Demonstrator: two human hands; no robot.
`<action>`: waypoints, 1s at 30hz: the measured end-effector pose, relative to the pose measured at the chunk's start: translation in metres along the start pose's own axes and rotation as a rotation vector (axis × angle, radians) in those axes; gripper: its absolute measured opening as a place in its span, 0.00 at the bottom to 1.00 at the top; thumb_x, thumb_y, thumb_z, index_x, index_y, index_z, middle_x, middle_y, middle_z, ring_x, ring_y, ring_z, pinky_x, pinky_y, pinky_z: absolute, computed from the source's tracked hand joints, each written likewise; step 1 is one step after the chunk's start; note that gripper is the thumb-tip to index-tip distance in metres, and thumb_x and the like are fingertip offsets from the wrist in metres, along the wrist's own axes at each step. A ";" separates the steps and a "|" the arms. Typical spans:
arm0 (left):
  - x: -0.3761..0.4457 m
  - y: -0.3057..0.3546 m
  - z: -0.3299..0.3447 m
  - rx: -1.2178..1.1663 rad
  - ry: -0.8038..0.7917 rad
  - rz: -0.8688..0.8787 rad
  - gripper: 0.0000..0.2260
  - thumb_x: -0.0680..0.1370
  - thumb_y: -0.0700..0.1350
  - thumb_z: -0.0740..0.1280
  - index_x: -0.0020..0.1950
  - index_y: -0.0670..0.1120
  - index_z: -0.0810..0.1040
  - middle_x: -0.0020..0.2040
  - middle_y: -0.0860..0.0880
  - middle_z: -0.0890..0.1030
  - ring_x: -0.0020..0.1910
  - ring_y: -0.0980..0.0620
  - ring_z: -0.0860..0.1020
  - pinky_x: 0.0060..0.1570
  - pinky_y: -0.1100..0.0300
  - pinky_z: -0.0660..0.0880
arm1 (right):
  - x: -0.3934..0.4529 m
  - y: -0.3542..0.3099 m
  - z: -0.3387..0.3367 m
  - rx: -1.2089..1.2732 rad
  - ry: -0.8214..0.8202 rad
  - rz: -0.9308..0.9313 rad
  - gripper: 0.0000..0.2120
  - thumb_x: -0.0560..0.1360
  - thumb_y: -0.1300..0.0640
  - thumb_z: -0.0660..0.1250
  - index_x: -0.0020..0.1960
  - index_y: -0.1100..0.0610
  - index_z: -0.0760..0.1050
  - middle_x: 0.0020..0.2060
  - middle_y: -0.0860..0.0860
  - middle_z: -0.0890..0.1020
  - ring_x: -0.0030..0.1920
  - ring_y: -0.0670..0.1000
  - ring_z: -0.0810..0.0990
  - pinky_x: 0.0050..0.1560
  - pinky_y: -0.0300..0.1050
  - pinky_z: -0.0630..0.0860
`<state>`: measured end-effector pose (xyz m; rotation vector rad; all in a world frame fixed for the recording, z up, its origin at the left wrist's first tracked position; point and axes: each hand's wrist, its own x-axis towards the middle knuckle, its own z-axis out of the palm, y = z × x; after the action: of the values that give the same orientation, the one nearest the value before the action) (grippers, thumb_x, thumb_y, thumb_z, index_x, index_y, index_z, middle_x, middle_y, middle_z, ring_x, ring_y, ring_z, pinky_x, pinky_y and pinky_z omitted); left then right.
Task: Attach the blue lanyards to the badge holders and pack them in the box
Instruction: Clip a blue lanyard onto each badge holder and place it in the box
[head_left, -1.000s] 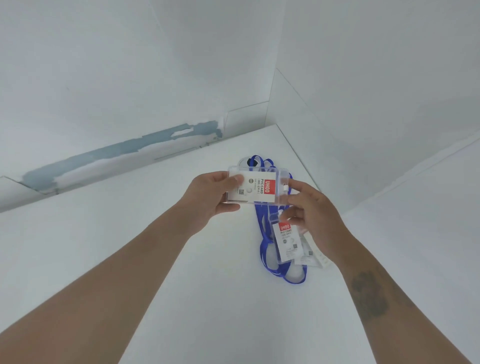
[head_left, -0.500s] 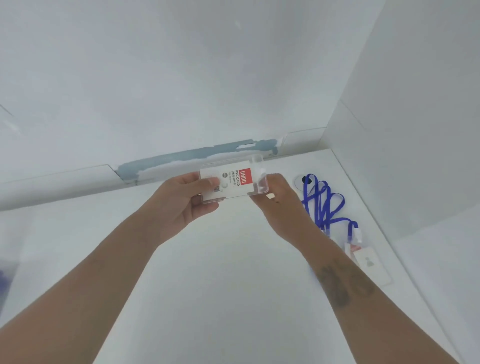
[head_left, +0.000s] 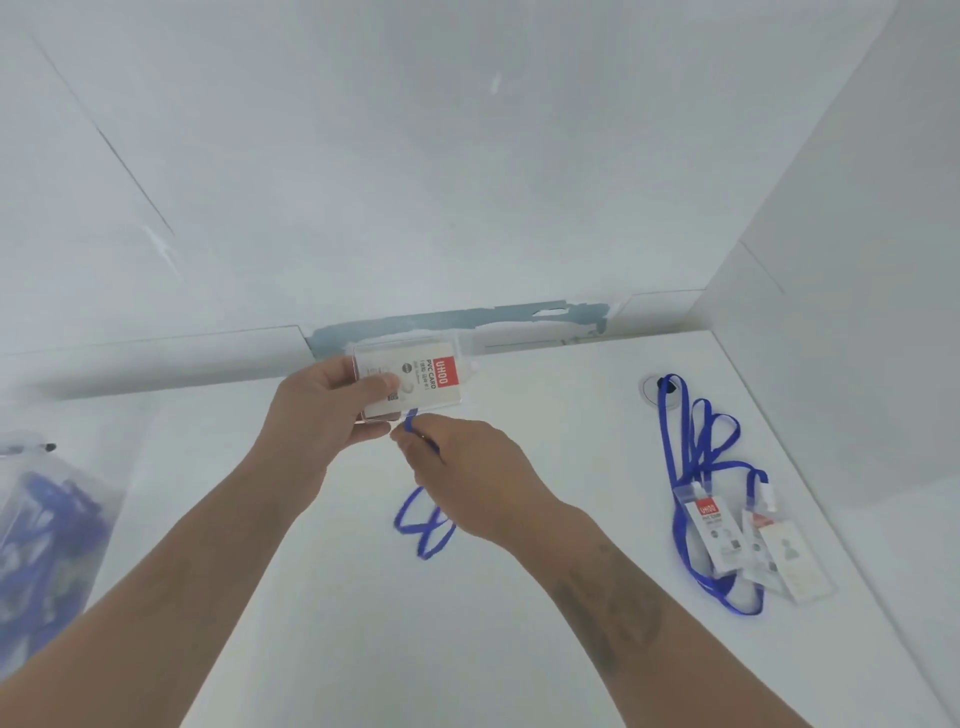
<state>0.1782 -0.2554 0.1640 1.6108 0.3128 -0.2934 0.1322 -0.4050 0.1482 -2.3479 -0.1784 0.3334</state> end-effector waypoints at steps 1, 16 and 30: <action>0.000 -0.002 -0.002 0.013 0.003 0.002 0.08 0.76 0.40 0.71 0.54 0.46 0.83 0.49 0.49 0.87 0.48 0.49 0.85 0.45 0.57 0.80 | 0.000 -0.002 -0.002 -0.046 -0.003 -0.008 0.16 0.82 0.45 0.53 0.42 0.52 0.69 0.39 0.50 0.81 0.41 0.56 0.78 0.43 0.49 0.76; 0.000 -0.004 -0.015 0.350 -0.329 -0.085 0.06 0.77 0.39 0.71 0.51 0.46 0.84 0.45 0.47 0.87 0.45 0.48 0.85 0.48 0.54 0.81 | 0.026 0.002 -0.074 -0.029 0.009 -0.043 0.06 0.72 0.47 0.71 0.43 0.48 0.83 0.40 0.43 0.84 0.42 0.44 0.80 0.44 0.44 0.77; 0.012 -0.017 -0.013 -0.155 -0.077 -0.202 0.08 0.74 0.38 0.72 0.53 0.40 0.82 0.48 0.44 0.86 0.45 0.47 0.86 0.42 0.60 0.83 | 0.007 0.014 0.019 0.433 -0.074 0.192 0.19 0.81 0.47 0.60 0.40 0.59 0.76 0.29 0.45 0.76 0.28 0.46 0.68 0.33 0.38 0.67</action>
<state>0.1827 -0.2414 0.1443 1.4133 0.4302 -0.4734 0.1342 -0.4005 0.1242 -1.9272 0.0802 0.4988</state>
